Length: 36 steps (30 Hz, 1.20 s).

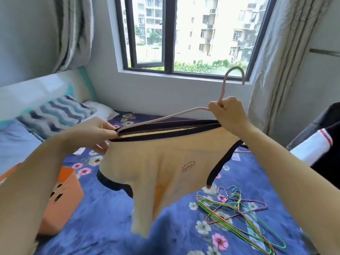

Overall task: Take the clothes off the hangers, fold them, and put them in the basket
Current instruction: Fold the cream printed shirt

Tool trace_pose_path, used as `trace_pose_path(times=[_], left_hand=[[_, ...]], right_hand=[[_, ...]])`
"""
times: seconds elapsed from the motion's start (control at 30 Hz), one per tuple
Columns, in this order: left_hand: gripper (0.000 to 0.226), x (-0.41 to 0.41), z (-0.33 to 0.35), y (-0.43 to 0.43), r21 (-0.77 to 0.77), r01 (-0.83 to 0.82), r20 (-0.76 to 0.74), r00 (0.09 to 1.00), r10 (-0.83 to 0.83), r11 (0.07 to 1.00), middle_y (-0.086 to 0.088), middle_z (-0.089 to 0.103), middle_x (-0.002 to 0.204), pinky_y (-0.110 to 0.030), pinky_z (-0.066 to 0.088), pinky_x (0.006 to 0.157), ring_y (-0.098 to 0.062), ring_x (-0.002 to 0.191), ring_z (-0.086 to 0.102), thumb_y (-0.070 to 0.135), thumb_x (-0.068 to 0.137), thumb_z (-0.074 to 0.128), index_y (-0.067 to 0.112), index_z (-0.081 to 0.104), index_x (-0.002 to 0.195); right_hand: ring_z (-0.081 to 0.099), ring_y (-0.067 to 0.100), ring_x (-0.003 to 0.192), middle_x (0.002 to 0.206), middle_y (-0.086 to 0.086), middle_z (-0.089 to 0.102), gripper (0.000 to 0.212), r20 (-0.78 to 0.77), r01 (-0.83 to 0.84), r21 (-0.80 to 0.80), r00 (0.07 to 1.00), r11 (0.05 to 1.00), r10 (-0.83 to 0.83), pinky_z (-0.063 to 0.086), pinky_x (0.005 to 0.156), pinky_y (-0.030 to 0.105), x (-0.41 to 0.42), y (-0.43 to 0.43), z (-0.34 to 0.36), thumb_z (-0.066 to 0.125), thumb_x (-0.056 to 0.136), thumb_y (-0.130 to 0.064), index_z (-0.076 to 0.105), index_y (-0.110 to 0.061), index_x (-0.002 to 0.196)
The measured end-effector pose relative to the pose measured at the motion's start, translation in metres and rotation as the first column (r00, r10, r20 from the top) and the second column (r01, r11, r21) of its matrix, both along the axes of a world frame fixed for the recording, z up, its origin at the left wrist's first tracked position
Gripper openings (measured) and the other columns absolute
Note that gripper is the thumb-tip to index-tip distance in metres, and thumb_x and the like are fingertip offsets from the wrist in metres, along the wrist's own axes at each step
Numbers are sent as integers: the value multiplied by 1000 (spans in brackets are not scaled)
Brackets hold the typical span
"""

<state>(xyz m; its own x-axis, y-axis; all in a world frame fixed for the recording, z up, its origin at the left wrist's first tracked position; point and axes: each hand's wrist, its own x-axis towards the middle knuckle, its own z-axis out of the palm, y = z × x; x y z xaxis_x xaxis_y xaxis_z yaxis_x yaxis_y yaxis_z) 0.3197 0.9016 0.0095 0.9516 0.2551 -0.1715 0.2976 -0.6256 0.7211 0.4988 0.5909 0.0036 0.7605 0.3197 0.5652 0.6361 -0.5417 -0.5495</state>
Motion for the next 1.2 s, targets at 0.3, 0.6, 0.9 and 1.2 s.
trace_pose_path(times=[0.3, 0.6, 0.9, 1.2], left_hand=[[28, 74, -73, -14, 64, -244, 60, 969, 240, 968, 3, 46, 45, -26, 30, 49, -16, 48, 40, 4, 92, 51, 0, 62, 66], [27, 167, -172, -75, 119, -282, 23, 959, 281, 952, -14, 49, 65, -33, 27, 57, -25, 62, 40, 15, 84, 49, -9, 58, 76], [32, 196, -267, -121, 22, -270, -62, 961, 270, 963, -5, 69, 83, -34, 42, 72, -30, 89, 58, 25, 80, 38, 19, 69, 78], [36, 212, -305, -129, -23, -194, -174, 967, 188, 981, 1, 70, 78, -30, 41, 67, -20, 79, 58, 9, 92, 42, 22, 71, 78]], right_hand=[[34, 13, 40, 44, -3, 38, 40, -543, 175, 792, 641, 585, 542, 29, 44, 24, 81, 9, -34, 33, 102, -24, 40, -17, 63], [49, 9, 56, 56, -6, 59, 47, -650, 209, 168, 759, 963, -52, 39, 54, 21, 149, -38, -110, 39, 101, -25, 59, -14, 60], [42, 35, 121, 117, 17, 55, 37, -649, 90, -659, 434, 747, -625, 30, 101, 44, 150, -158, -343, 36, 100, -30, 63, -5, 100], [56, 33, 101, 115, 15, 51, 37, -733, 236, -343, 538, 909, -416, 46, 96, 45, 153, -190, -415, 37, 94, -19, 57, -18, 125]])
